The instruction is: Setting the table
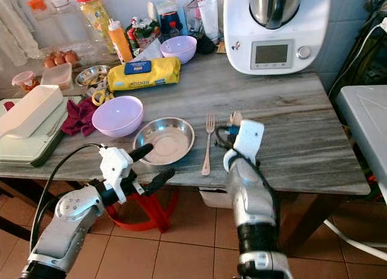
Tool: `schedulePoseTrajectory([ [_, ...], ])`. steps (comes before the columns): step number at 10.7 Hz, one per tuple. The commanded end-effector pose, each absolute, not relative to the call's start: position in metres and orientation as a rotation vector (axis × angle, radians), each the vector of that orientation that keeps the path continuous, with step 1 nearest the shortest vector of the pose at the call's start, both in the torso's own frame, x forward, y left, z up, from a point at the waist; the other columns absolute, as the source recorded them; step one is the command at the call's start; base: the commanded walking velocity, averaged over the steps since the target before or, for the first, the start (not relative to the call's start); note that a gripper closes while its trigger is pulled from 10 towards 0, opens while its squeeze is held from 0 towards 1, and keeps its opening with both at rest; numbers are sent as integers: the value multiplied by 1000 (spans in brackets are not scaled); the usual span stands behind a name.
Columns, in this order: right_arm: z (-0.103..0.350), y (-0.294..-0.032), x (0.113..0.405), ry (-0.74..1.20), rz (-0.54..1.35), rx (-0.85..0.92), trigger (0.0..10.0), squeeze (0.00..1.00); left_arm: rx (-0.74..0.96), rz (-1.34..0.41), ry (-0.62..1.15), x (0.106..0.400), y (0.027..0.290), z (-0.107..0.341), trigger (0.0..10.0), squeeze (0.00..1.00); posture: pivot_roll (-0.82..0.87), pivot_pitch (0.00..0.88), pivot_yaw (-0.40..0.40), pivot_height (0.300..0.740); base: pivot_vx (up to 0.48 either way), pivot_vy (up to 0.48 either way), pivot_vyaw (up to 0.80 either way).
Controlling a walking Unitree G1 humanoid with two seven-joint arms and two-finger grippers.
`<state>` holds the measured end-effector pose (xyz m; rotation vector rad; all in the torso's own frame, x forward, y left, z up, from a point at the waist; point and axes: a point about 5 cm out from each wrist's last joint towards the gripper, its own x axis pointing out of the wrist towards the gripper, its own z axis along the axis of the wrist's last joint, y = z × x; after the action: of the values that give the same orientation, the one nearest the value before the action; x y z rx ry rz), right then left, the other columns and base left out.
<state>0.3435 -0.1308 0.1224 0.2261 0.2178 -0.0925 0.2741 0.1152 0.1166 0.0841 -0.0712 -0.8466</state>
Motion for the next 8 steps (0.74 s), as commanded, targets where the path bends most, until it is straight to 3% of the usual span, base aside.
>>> schedulePoseTrajectory([
  [1,124,-128,346,223,-102,233,10000,0,93,-846,-71,273,117,118,10000,0,-174,70,163,740,0,0,0],
  [3,121,-134,350,234,-123,235,10000,0,86,-846,-66,271,116,116,10000,0,-172,71,160,740,0,0,0],
  [8,109,-119,349,293,-51,226,10000,0,90,-852,-61,269,114,114,10000,0,-170,71,156,740,0,0,0],
])
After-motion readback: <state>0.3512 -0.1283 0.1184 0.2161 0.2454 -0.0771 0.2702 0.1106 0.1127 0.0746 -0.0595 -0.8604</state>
